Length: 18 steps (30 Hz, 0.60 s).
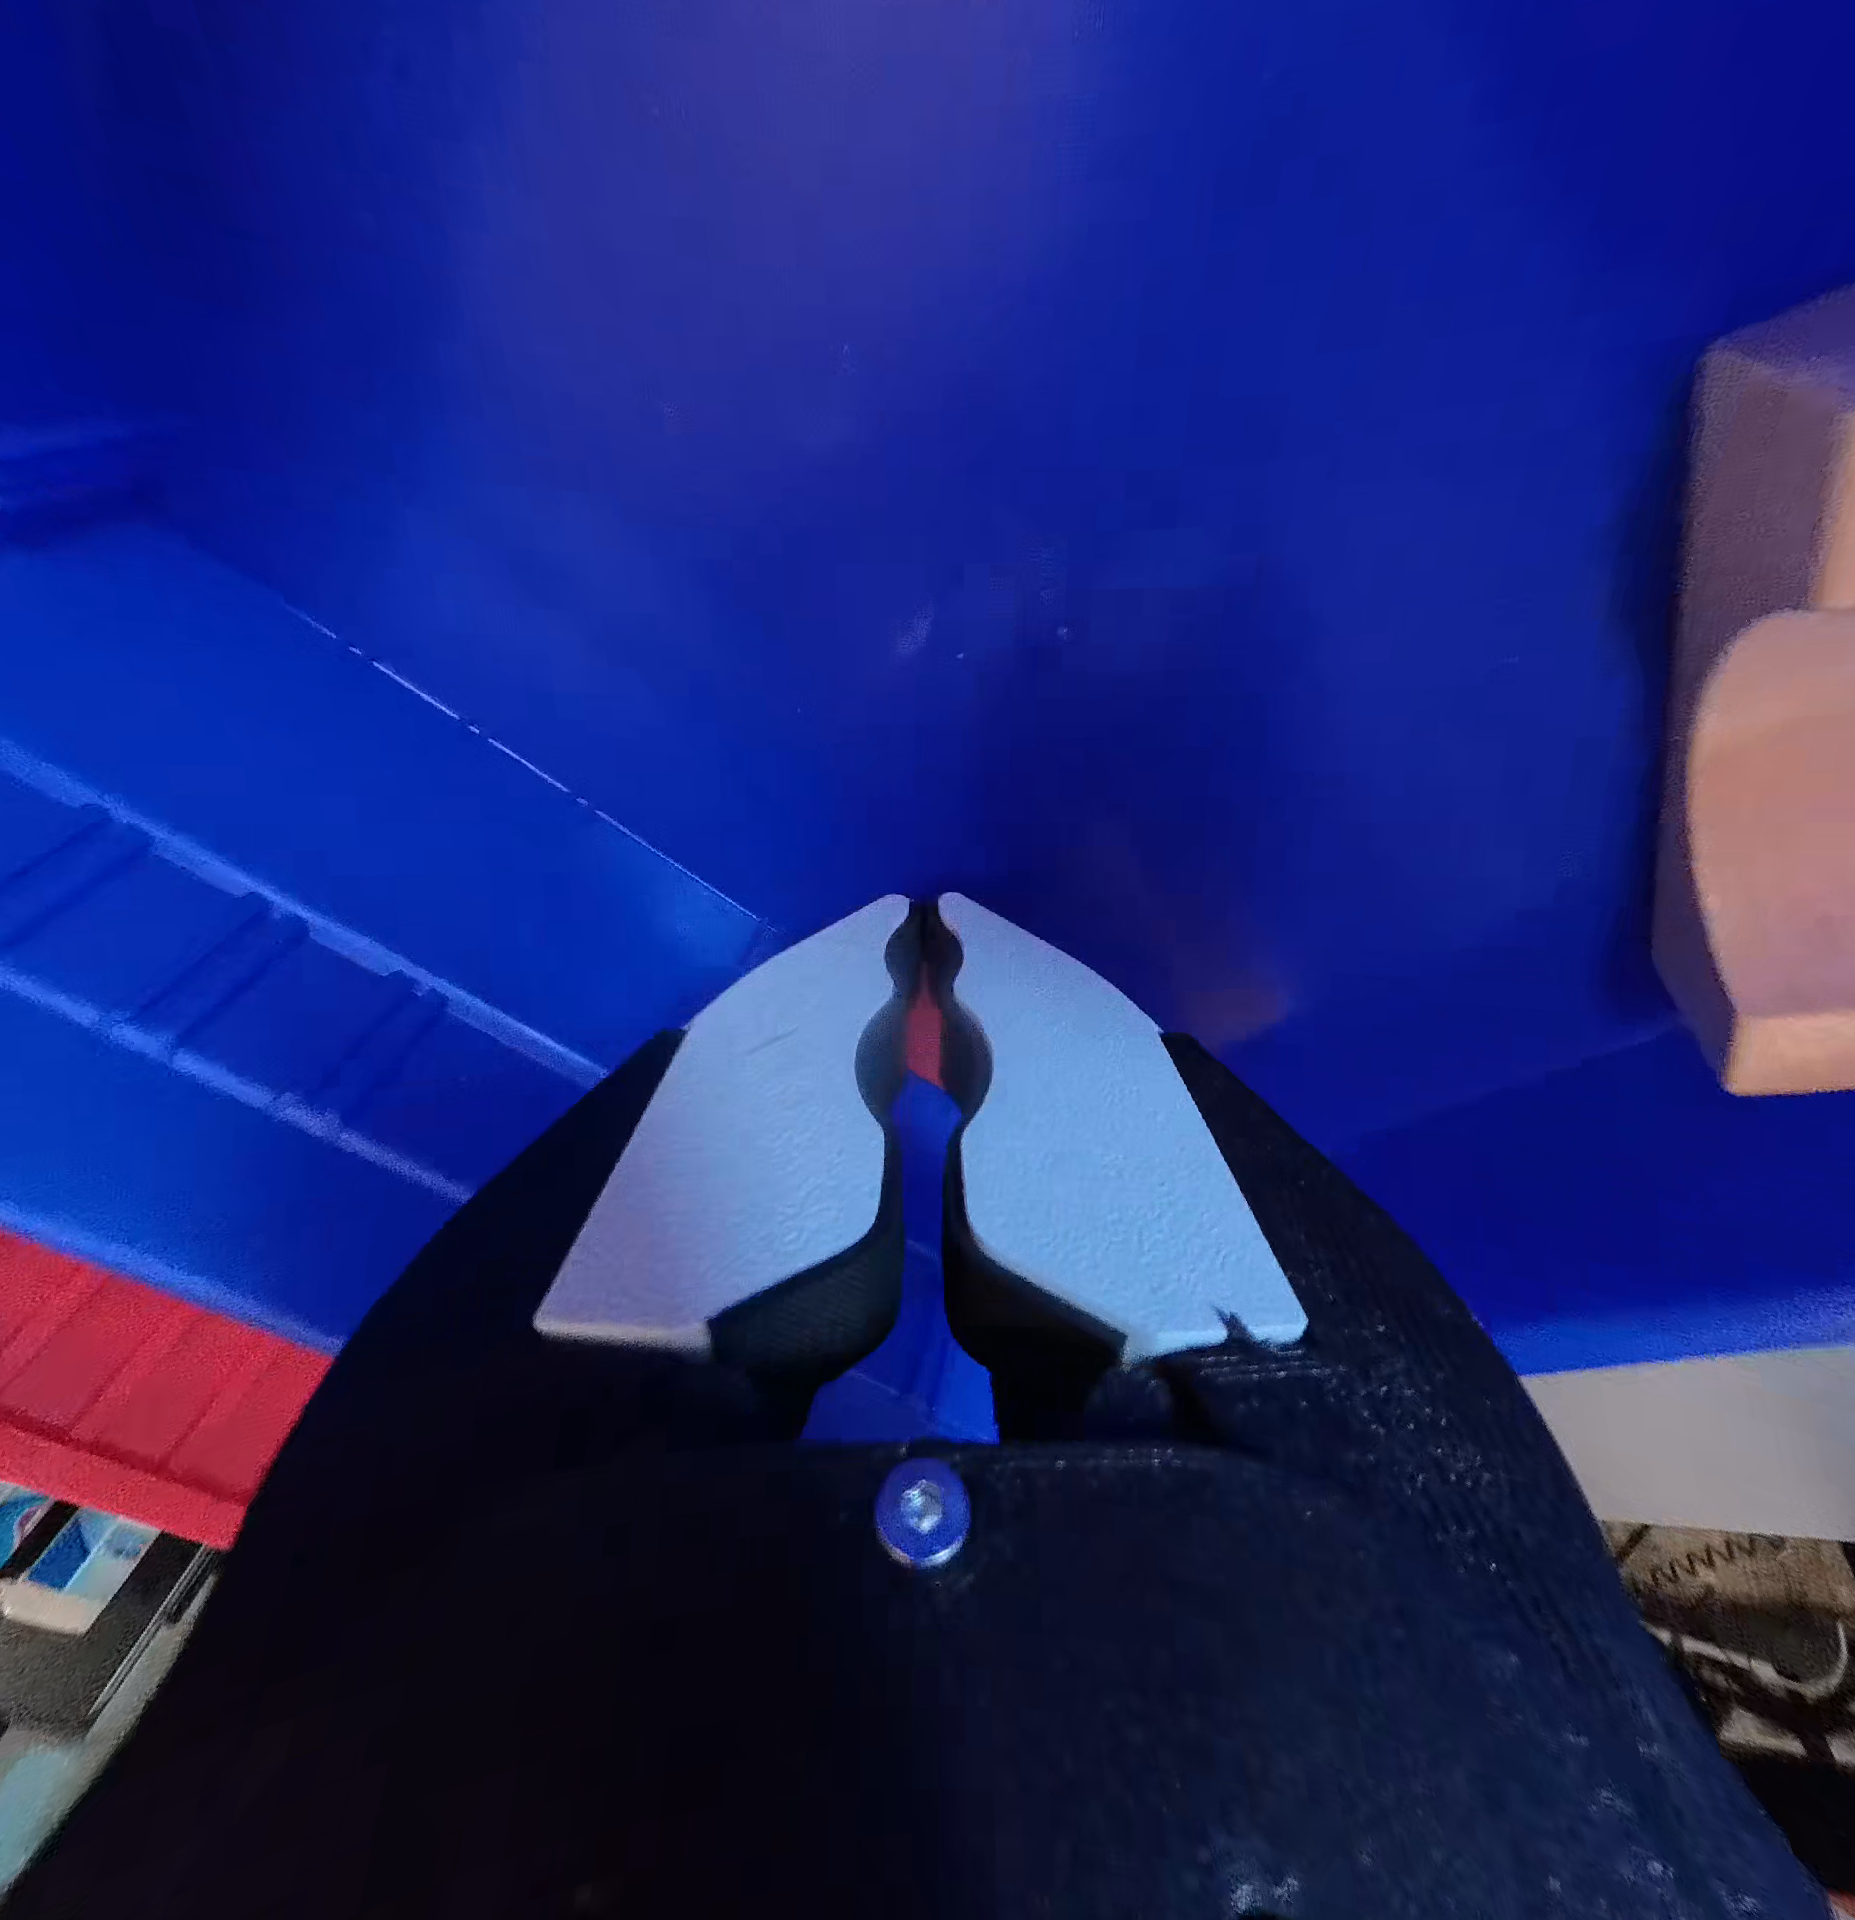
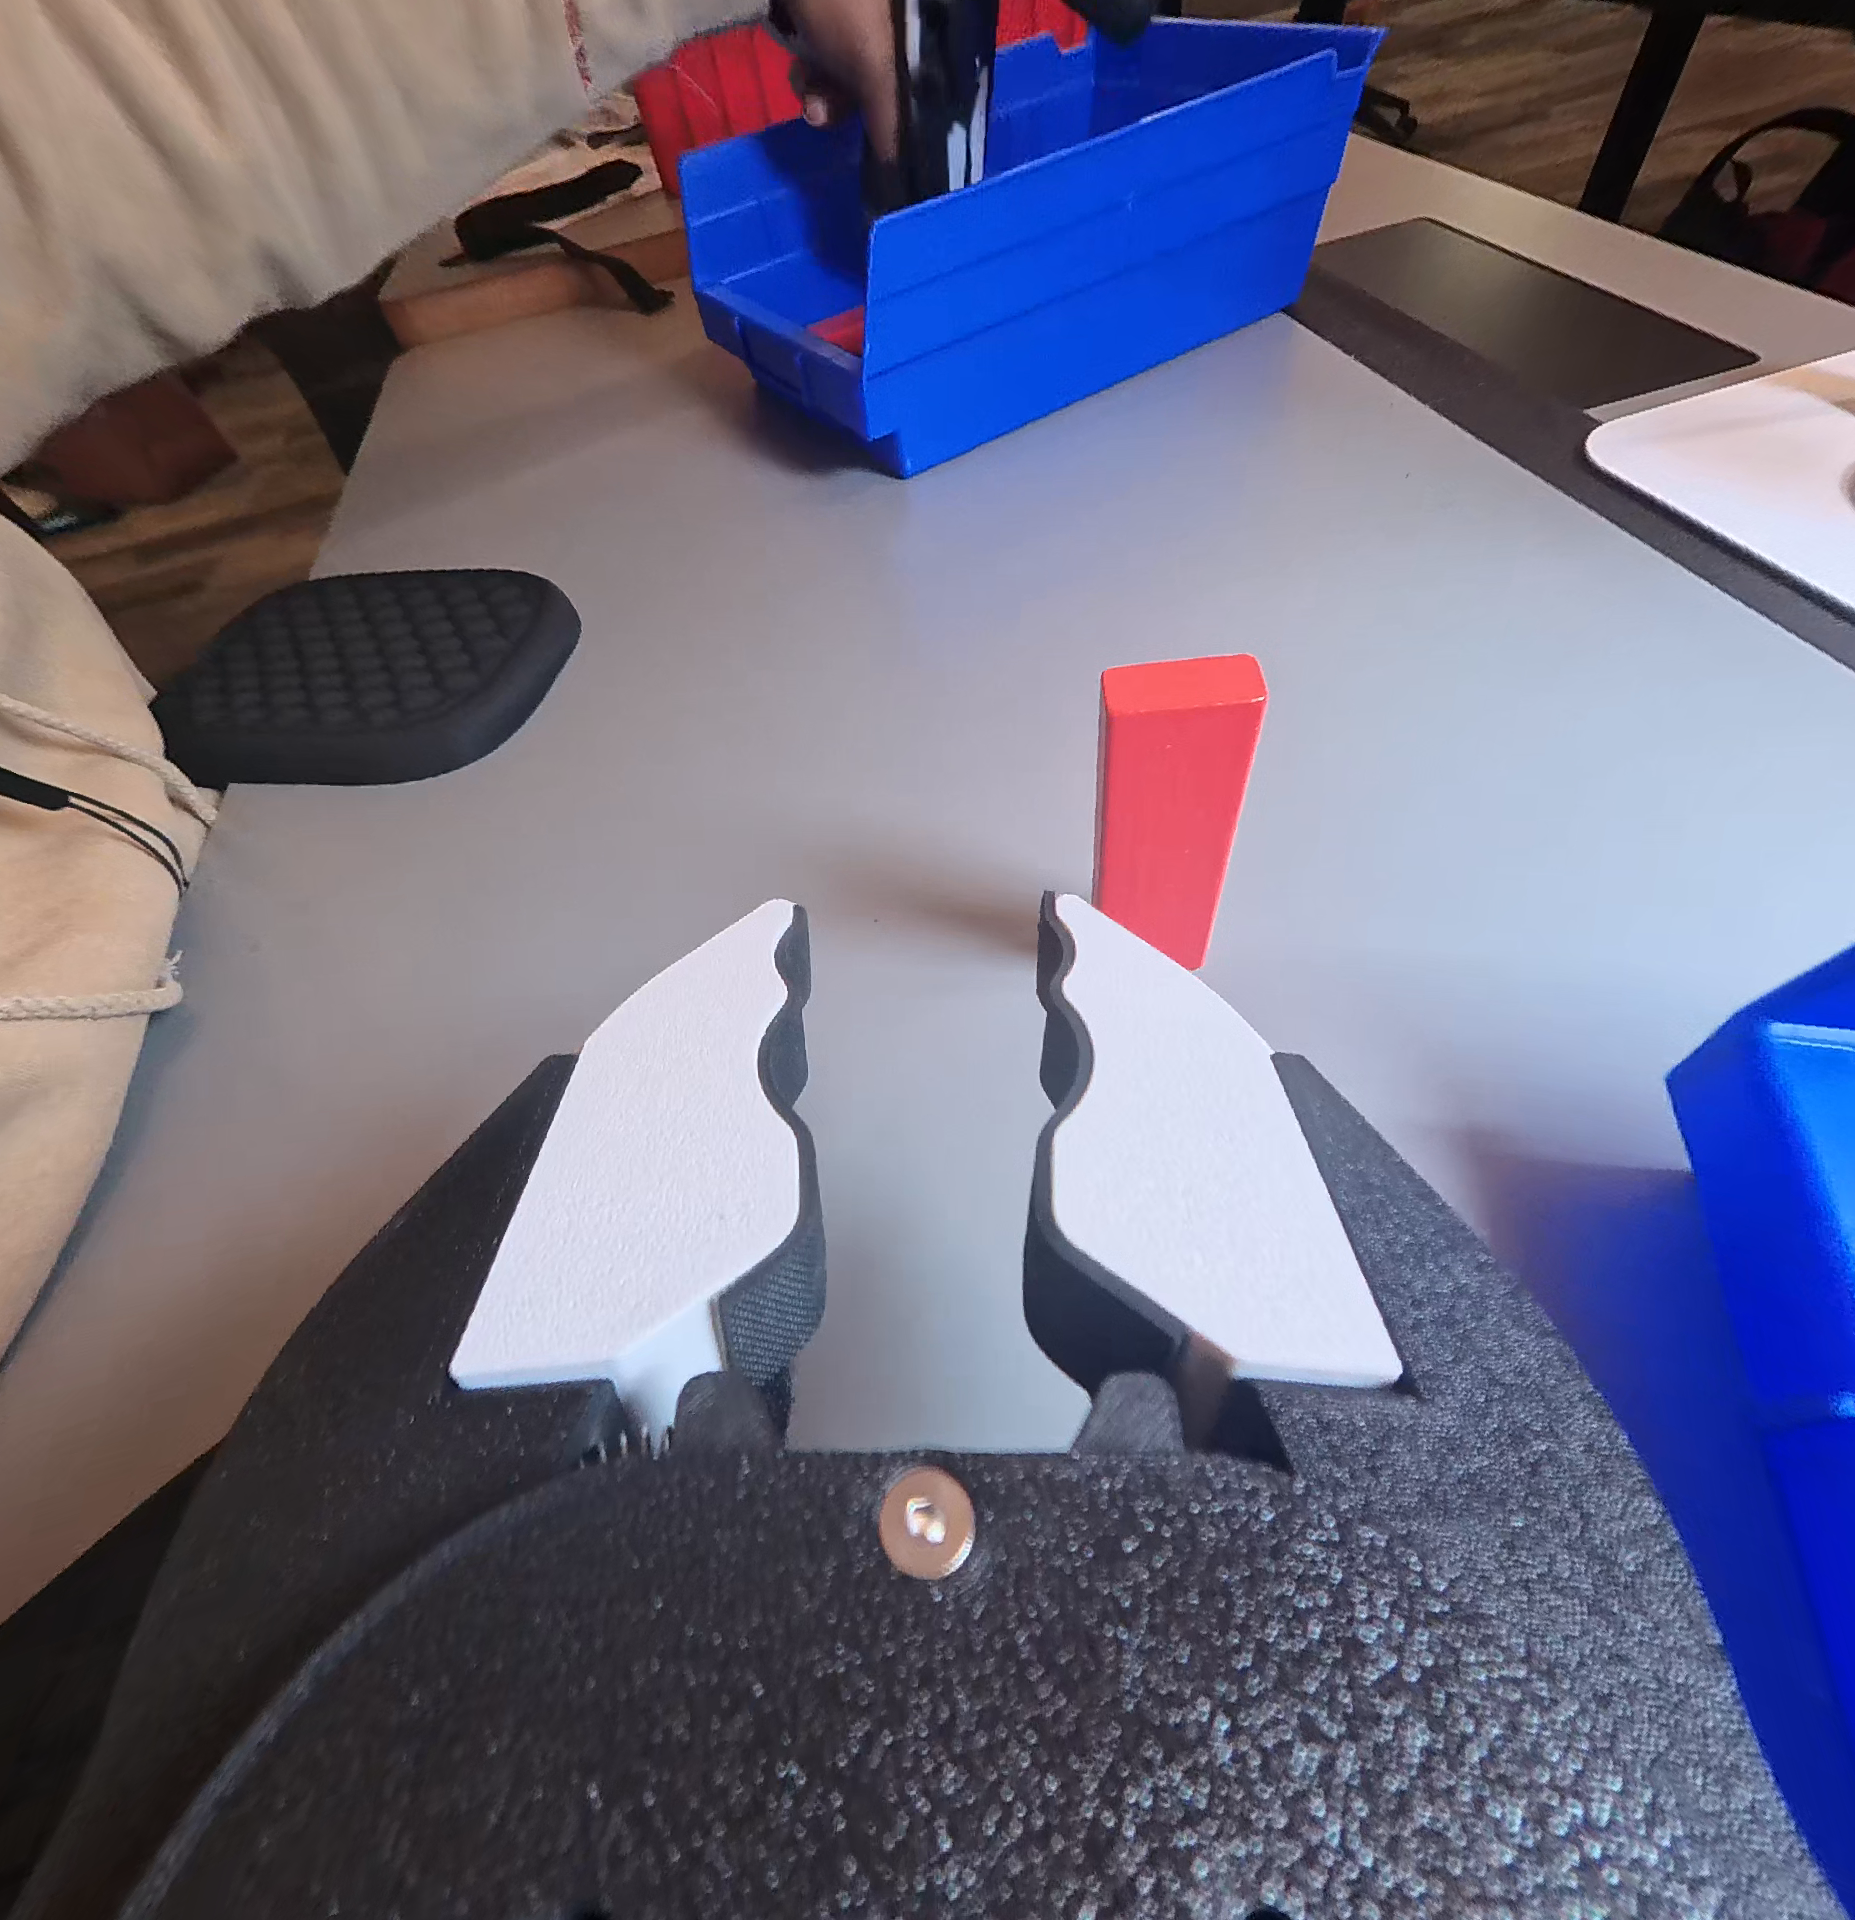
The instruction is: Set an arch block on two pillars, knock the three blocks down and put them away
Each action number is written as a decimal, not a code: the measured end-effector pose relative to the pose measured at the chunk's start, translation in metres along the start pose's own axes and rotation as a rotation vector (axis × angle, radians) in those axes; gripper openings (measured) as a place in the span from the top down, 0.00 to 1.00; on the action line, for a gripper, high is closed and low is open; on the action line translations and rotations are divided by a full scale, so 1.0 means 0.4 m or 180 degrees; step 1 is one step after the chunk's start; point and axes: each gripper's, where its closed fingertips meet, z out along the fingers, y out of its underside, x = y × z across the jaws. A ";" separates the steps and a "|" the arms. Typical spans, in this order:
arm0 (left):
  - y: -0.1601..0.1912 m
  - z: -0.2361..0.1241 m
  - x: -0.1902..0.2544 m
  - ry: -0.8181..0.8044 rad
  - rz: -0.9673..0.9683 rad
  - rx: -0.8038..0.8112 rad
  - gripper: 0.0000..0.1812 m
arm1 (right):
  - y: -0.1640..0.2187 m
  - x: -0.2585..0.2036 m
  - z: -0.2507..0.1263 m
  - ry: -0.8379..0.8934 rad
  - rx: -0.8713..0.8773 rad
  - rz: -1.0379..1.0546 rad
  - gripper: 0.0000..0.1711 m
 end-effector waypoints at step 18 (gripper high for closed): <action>0.173 0.035 0.035 -0.0611 0.1887 -0.1133 0.42 | 0.021 -0.007 0.014 -0.0057 -0.0115 0.0019 0.75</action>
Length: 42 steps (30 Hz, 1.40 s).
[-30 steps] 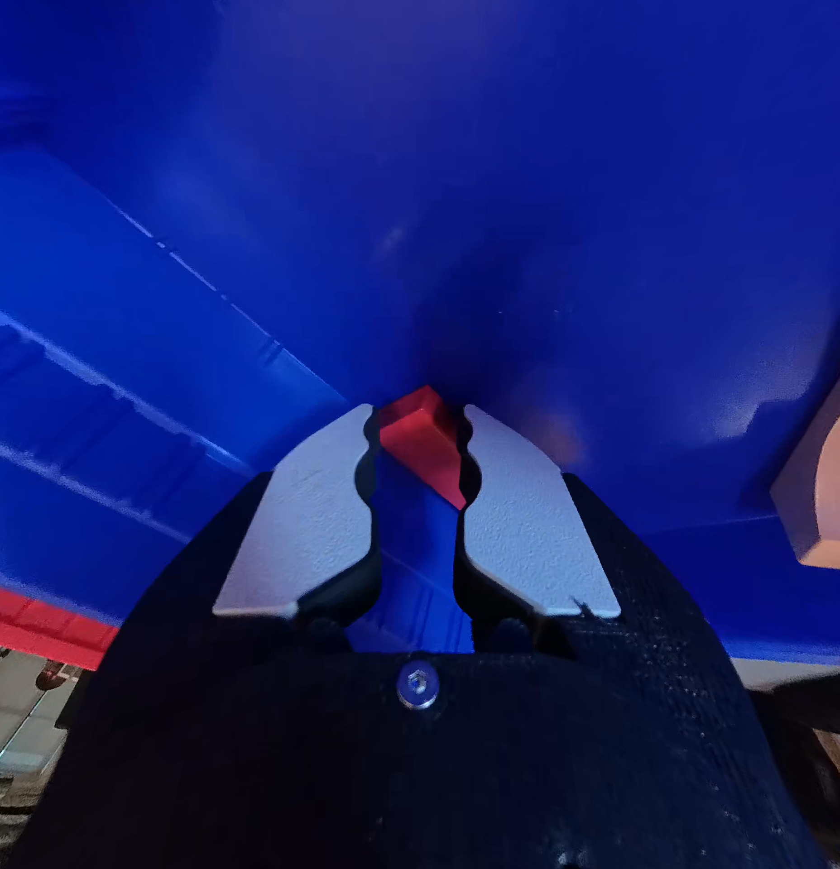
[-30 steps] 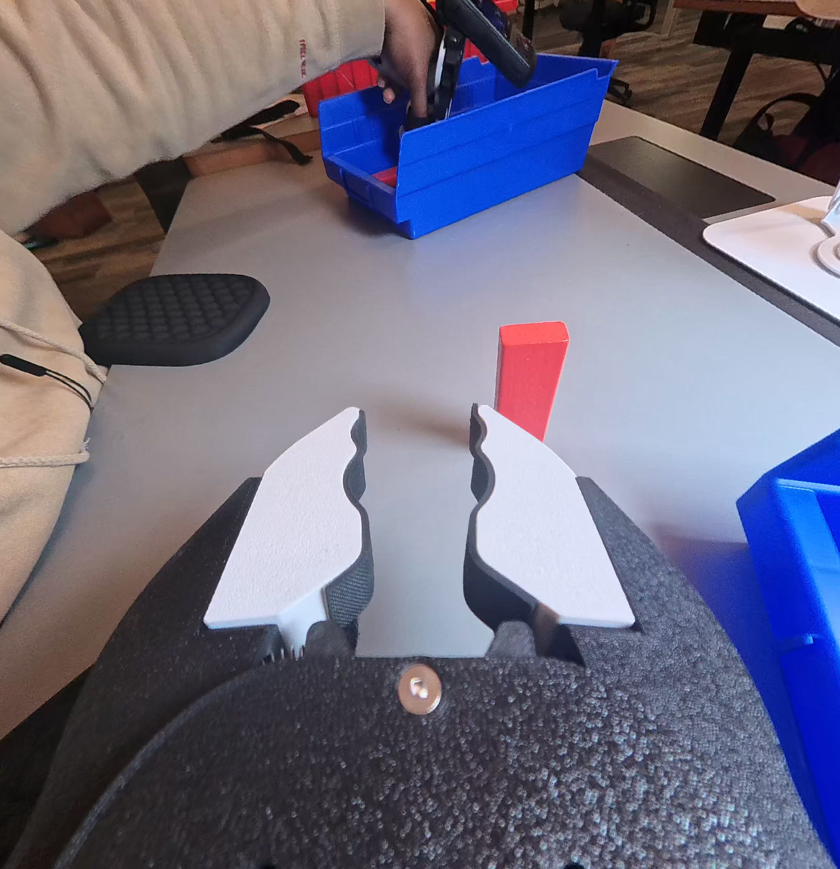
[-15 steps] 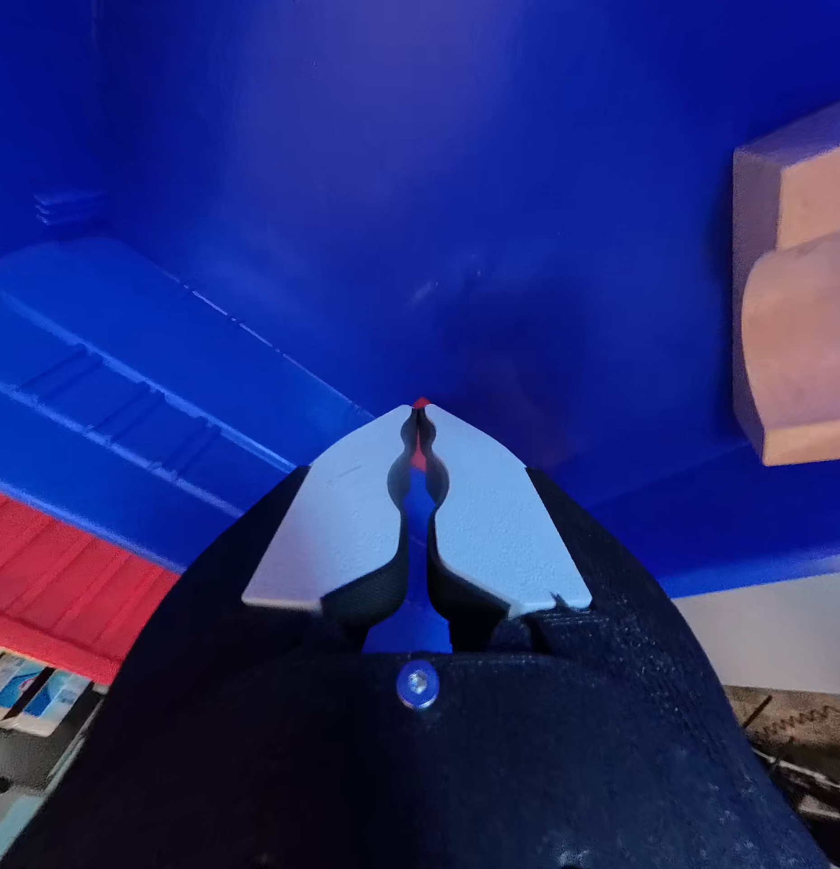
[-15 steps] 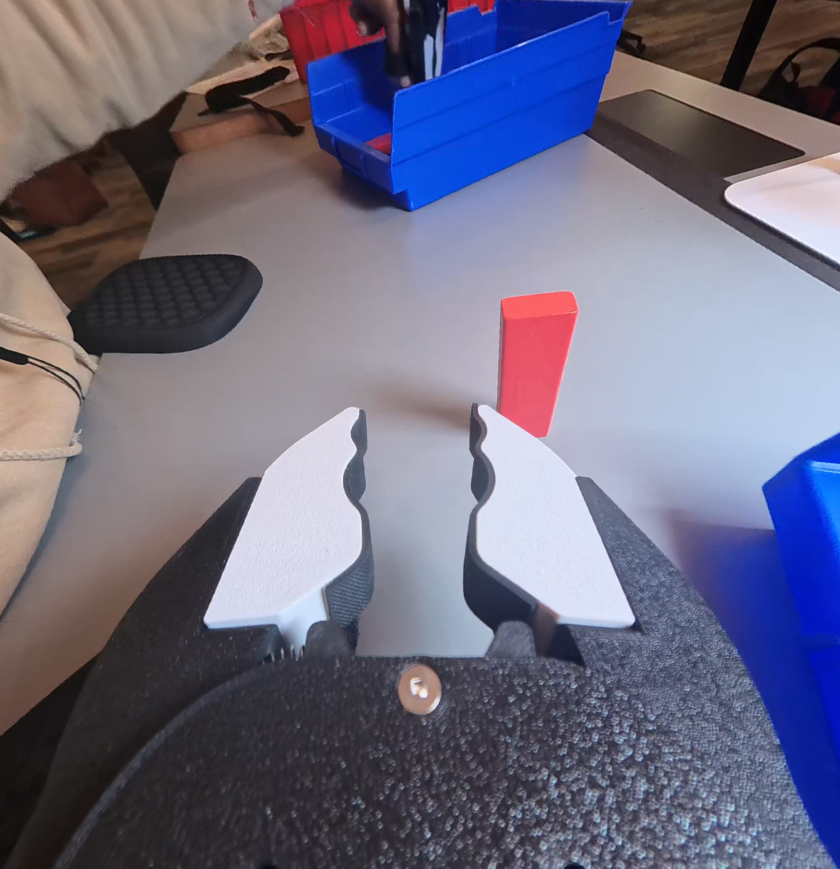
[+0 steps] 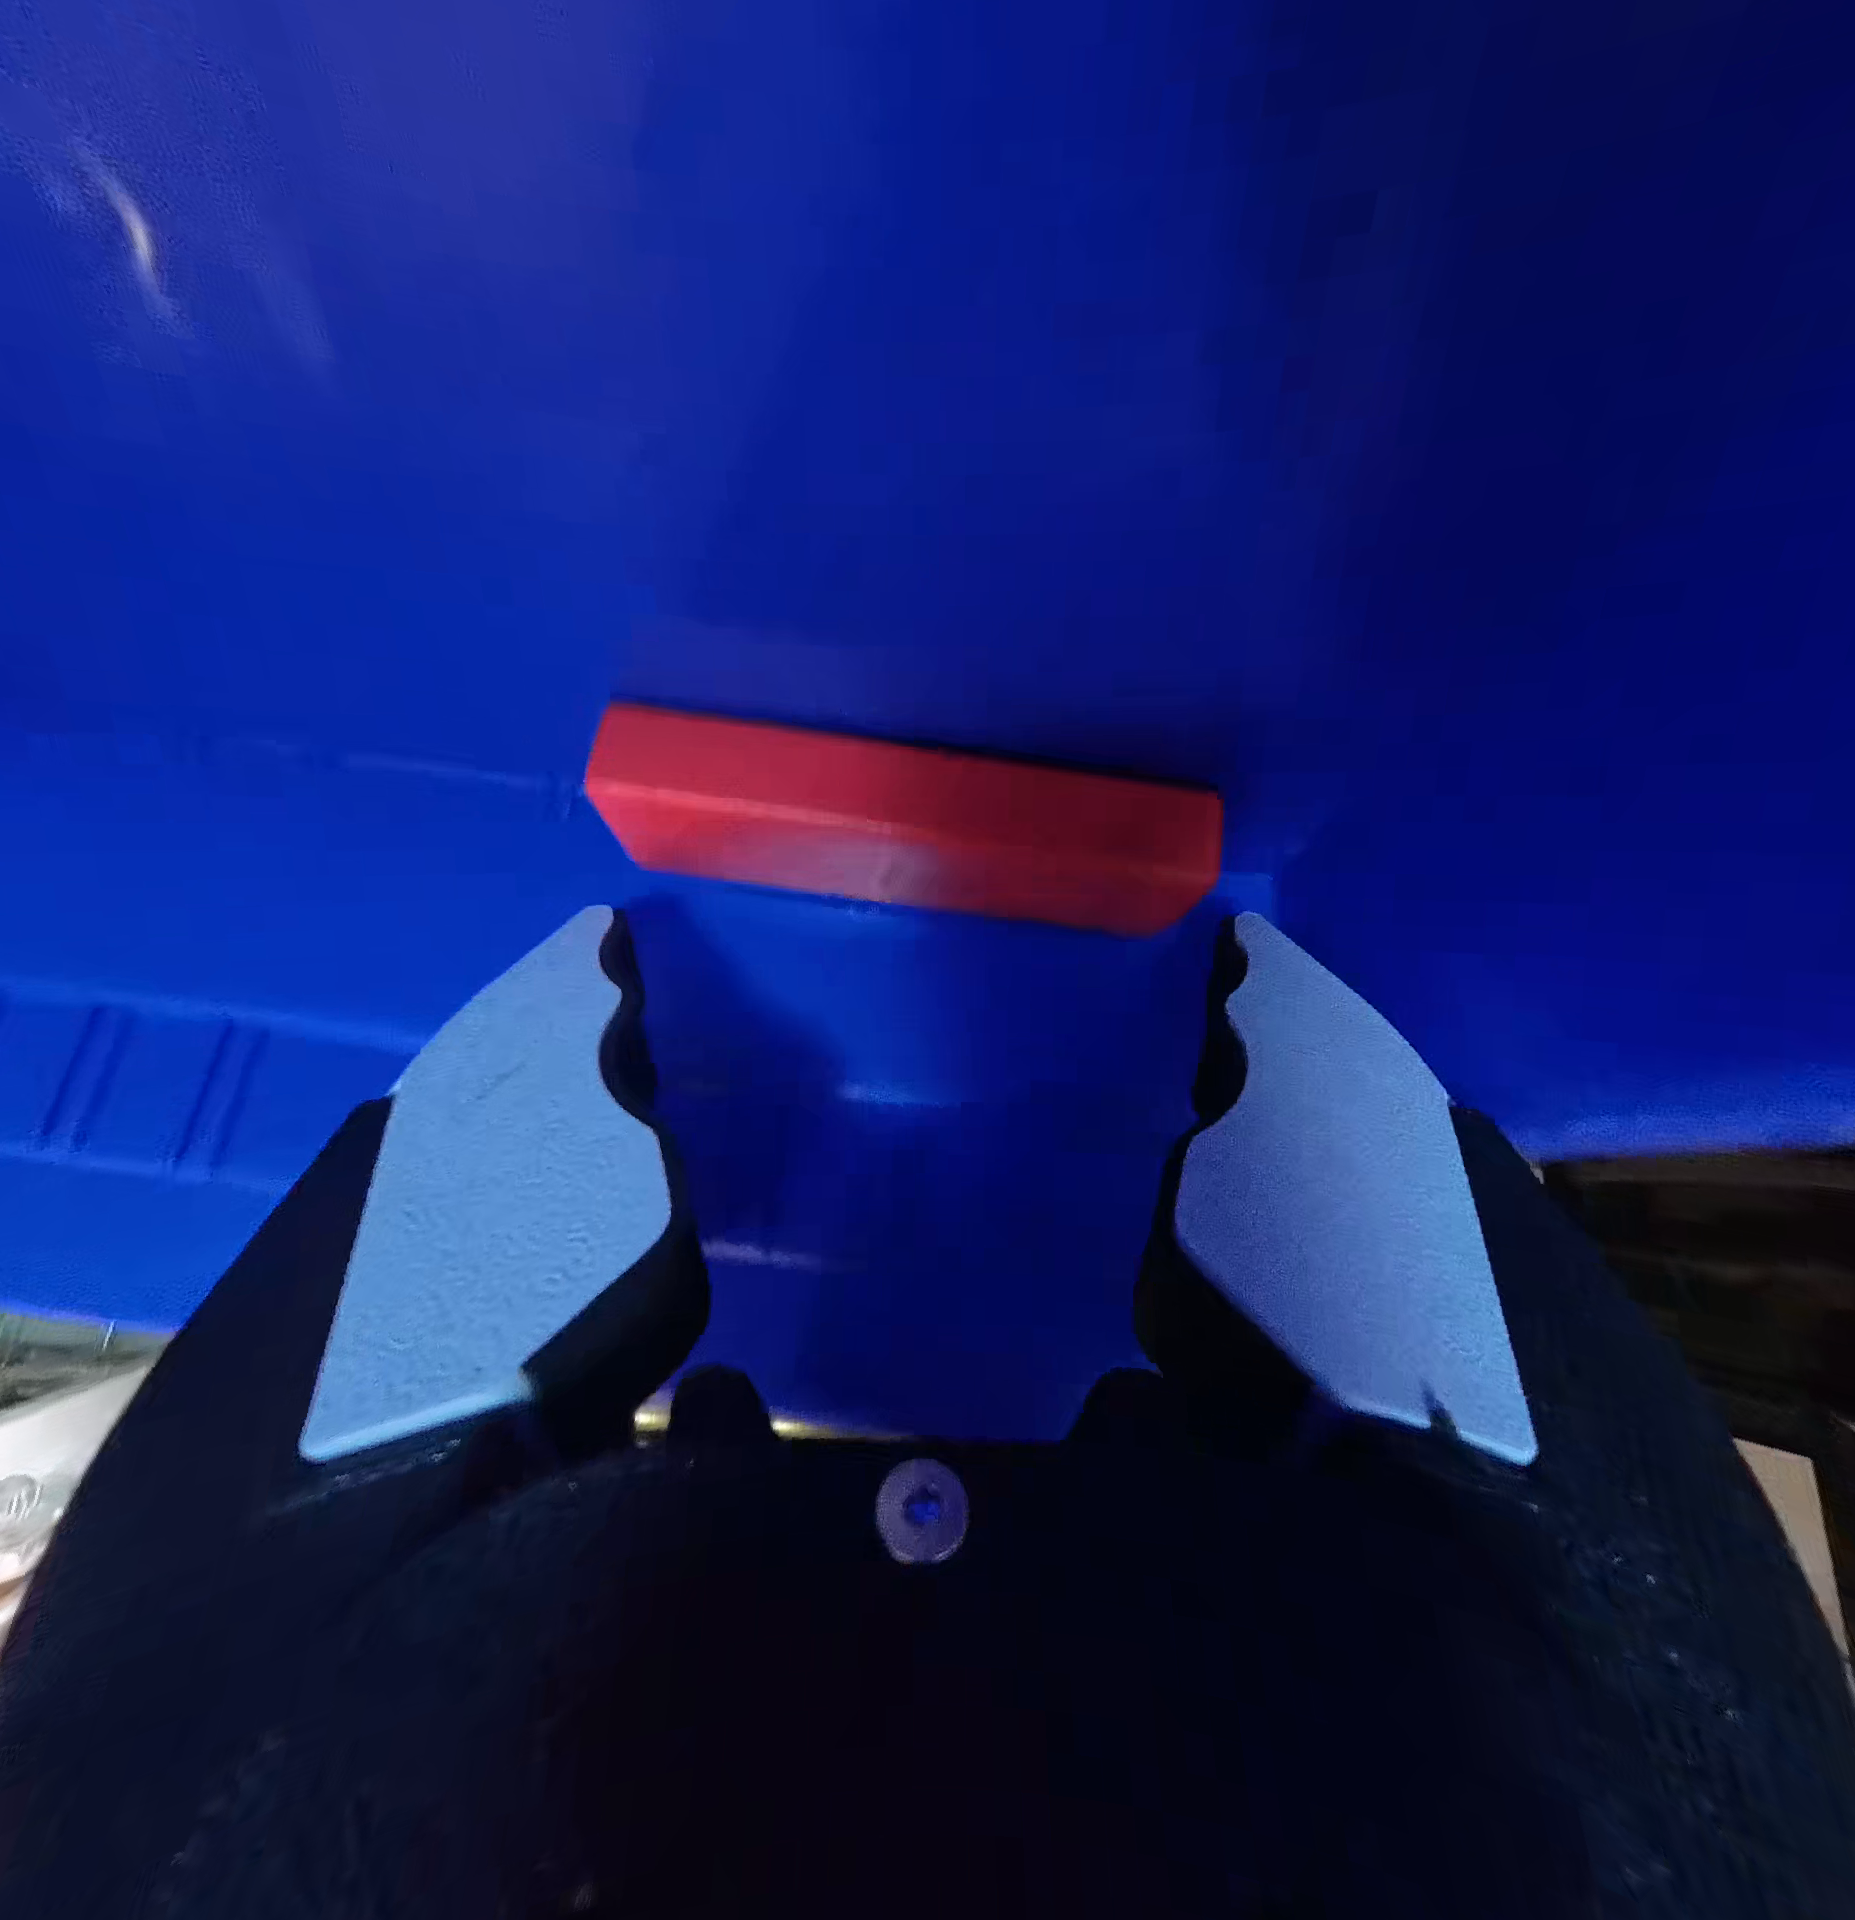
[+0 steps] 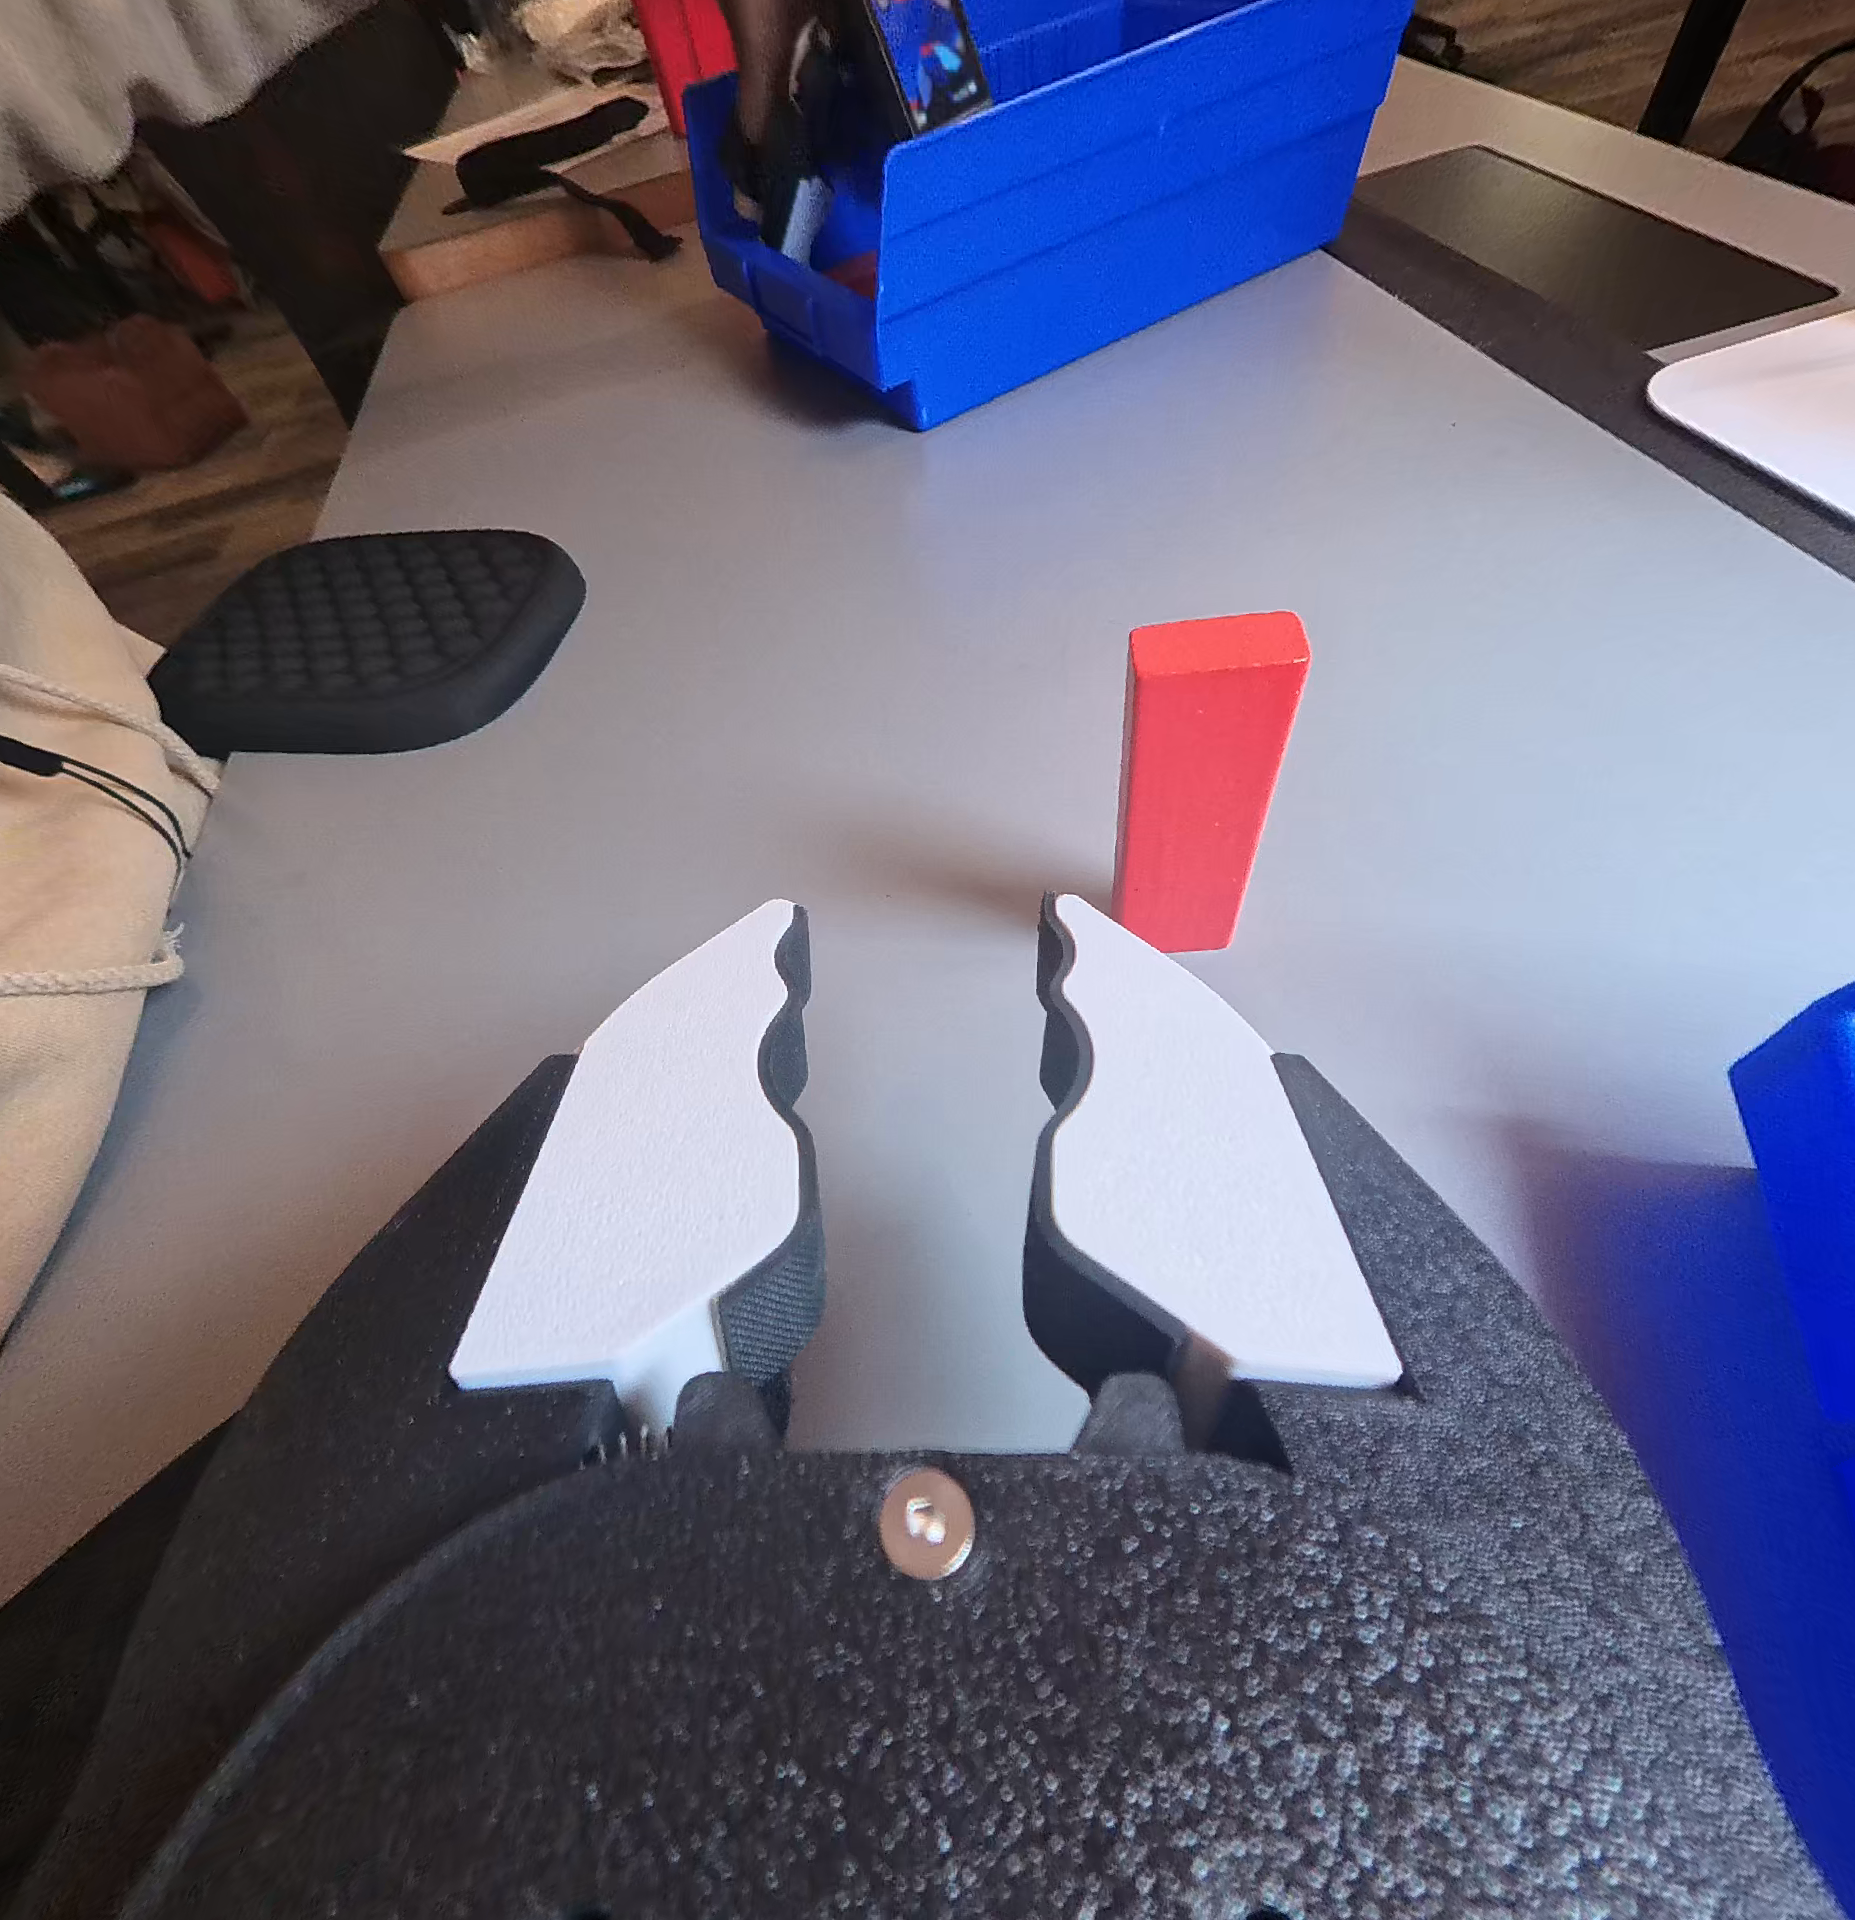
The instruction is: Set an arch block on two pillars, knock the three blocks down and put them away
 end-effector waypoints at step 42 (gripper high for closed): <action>-0.426 -0.921 0.445 -0.4505 0.0911 0.4763 0.41 | -0.316 -0.171 0.089 -0.0299 0.0281 -0.0353 0.62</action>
